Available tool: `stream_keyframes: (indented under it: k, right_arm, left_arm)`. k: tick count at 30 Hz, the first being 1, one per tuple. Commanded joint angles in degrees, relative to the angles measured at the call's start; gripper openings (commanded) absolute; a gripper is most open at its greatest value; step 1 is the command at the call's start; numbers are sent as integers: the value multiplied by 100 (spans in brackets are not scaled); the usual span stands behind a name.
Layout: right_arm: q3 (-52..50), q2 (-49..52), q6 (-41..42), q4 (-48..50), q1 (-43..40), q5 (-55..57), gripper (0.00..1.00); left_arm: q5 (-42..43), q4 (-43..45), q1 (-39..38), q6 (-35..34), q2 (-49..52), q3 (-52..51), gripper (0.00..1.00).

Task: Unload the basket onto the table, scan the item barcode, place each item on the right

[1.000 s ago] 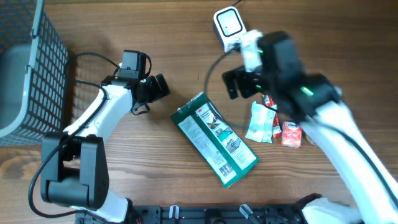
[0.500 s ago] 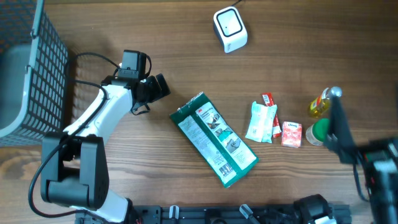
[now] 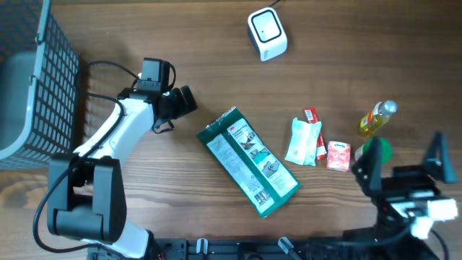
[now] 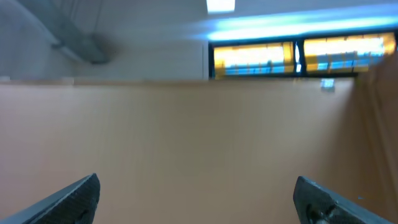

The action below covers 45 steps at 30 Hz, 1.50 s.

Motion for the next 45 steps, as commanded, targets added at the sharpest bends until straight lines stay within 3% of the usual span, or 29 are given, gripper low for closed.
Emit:
stream_keyframes:
  k: [1,7,16,45]
  right_arm:
    - [-555,-140,612,20,-44,-111,100]
    - [-1150,-142,1054,-483,-44,-109,100]
    - [-1141,-142,1036,-3034,-44,-173,100]
    - [-1139,-140,1040,-3034,-44,-223,100]
  left_arm:
    - [-57,13,20,66,-52,-31,100]
    - [-59,13,20,66,-52,-31,100]
    - [-59,13,20,68,-50,-31,100]
    - [-57,13,20,66,-50,-31,100]
